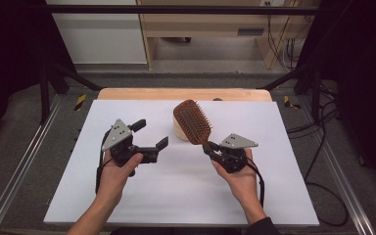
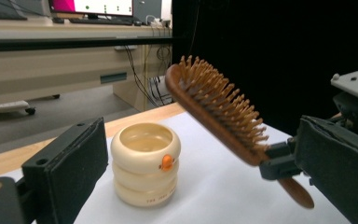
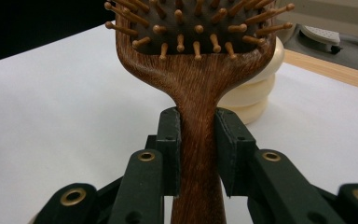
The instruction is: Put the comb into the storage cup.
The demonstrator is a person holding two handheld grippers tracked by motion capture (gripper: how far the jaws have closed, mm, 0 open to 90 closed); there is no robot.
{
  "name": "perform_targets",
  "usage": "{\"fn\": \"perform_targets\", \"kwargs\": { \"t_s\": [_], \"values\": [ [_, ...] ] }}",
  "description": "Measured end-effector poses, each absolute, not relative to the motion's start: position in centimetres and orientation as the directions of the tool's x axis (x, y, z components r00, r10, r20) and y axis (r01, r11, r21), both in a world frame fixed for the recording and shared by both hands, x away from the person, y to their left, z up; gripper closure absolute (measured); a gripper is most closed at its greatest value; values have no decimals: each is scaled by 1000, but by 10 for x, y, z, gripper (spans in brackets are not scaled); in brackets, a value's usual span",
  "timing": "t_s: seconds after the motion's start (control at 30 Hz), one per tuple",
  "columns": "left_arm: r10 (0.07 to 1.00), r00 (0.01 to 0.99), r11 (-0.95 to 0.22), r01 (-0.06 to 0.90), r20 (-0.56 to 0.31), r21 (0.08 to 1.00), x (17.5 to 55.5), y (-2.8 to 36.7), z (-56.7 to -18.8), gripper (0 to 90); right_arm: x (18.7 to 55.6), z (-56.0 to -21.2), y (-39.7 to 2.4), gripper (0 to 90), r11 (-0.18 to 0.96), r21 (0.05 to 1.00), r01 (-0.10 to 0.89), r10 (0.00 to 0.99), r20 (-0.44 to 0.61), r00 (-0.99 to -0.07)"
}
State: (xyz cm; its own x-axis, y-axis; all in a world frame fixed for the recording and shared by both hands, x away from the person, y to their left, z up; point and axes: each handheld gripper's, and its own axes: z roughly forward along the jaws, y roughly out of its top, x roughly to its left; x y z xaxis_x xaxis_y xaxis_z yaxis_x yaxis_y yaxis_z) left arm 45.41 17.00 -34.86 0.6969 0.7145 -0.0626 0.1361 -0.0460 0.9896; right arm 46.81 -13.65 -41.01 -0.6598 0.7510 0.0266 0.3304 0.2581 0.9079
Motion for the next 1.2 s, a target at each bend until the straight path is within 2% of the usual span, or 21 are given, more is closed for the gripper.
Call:
{"fn": "perform_targets", "kwargs": {
  "t_s": [0.1,0.27,0.57,1.2],
  "values": [
    [719,687,-6,160,-107,987,449,166,-350,28,464,-412,-134,728,253,908,333,751,32,-659],
    [739,666,2,149,-102,989,445,162,-350,30,453,-408,-131,728,277,912,303,745,-5,-667],
    [725,671,53,172,-156,984,451,160,-341,28,447,-404,-130,728,240,930,278,737,12,-676],
    [701,686,81,198,-197,977,452,140,-343,27,440,-401,-123,728,219,947,233,711,8,-703]
  ]
}}
